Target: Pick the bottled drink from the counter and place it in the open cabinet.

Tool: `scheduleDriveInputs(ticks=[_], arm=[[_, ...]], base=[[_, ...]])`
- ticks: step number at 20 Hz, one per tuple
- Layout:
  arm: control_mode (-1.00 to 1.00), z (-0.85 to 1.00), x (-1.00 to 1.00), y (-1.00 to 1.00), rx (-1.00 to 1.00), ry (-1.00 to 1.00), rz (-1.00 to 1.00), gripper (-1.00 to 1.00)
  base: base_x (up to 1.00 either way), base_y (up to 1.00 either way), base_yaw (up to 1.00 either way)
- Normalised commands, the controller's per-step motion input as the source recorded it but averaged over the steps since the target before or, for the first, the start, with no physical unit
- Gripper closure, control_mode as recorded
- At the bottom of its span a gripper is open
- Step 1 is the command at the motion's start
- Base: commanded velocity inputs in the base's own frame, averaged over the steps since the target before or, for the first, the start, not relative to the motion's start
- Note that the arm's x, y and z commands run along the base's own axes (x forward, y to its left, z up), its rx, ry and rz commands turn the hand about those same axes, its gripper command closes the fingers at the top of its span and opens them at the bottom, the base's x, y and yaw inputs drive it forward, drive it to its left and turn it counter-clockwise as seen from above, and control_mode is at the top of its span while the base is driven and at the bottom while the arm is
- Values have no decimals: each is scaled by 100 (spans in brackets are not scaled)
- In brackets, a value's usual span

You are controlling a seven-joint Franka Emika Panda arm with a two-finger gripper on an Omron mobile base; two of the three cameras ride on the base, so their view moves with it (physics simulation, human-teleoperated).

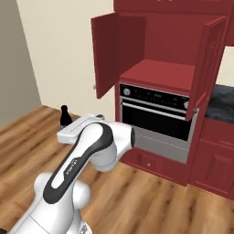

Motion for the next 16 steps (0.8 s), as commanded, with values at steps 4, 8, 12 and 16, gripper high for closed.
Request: scheduleDriveInputs(ticks=[4,8,12,16], arm=[[100,0,0,0,0,0,0,100],[100,0,0,0,0,0,0,100],[100,0,0,0,0,0,0,100],[100,0,0,0,0,0,0,100]], base=[[76,22,-18],[61,12,-17],[62,5,-15],[65,13,-15]])
